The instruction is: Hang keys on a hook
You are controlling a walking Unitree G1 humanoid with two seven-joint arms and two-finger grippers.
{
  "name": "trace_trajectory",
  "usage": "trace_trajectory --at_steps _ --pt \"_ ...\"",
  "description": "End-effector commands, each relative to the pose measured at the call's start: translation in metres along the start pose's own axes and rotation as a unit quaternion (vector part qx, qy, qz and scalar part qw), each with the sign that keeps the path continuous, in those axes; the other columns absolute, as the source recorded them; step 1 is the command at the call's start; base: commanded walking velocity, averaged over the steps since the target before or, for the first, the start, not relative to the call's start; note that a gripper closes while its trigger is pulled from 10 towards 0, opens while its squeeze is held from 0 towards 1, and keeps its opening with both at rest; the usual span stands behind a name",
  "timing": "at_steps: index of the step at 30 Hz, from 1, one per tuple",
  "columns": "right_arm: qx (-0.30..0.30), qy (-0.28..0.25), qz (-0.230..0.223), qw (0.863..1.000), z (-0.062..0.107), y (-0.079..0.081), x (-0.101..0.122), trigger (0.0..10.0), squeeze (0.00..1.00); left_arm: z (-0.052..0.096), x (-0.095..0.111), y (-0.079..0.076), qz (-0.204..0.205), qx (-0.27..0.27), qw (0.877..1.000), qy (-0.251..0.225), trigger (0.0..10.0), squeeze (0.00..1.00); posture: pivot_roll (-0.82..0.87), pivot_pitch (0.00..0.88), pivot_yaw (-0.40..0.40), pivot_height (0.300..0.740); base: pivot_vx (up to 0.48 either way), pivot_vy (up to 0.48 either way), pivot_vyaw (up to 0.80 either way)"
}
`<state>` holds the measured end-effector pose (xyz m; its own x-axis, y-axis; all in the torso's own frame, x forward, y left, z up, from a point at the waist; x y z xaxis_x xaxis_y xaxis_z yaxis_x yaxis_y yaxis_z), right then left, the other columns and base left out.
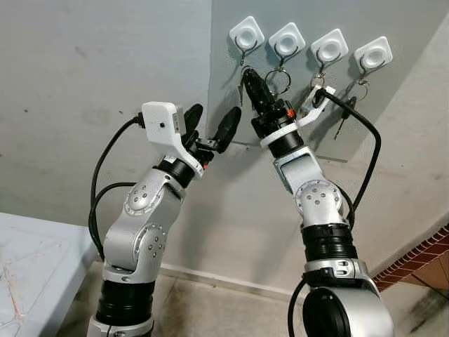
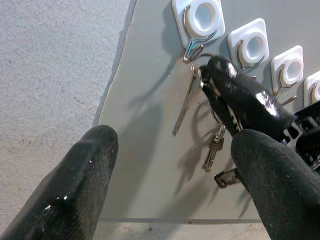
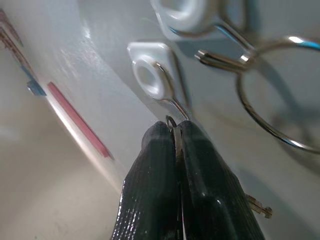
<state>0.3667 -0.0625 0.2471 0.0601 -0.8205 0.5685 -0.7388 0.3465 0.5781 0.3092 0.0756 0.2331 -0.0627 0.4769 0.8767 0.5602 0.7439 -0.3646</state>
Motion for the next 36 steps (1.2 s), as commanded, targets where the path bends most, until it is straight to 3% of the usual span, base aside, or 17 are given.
trace_trajectory --at_steps 1,28,34,36 --pt "0.026 -0.006 -0.015 1.0 -0.015 0.016 -0.007 10.0 0.0 -0.0023 0.0043 -0.0053 -0.001 -0.01 1.0 -0.006 10.0 0.0 0.04 0.0 -0.058 0.74 0.0 0.0 0.0" --pt "0.051 -0.007 -0.008 0.999 -0.0199 0.0232 -0.0077 10.0 0.0 -0.0013 0.0046 -0.0058 0.001 -0.008 1.0 -0.007 10.0 0.0 0.04 0.0 -0.061 0.74 0.0 0.0 0.0" --pt "0.058 0.034 0.114 0.991 -0.0208 0.0236 -0.0105 10.0 0.0 -0.0012 0.0052 -0.0053 0.004 -0.006 1.0 -0.009 10.0 0.0 0.04 0.0 -0.062 0.74 0.0 0.0 0.0" --pt "0.068 0.058 0.179 0.98 -0.0209 0.0241 -0.0119 10.0 0.0 -0.0013 0.0053 -0.005 0.006 -0.006 1.0 -0.009 10.0 0.0 0.04 0.0 -0.061 0.74 0.0 0.0 0.0"
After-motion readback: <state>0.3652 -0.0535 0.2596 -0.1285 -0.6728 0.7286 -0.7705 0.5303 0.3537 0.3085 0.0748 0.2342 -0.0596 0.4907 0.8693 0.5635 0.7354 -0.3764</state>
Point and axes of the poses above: a point about 5 cm out from each wrist's last joint towards the gripper, its own z axis pointing back from the gripper into the wrist, its own x axis along the axis of the wrist's last joint, y = z × x, the point moved 1 cm from there along -z, pointing out of the wrist towards the gripper, and after that the axes turned 7 degrees about z, right-handed, at the moved point
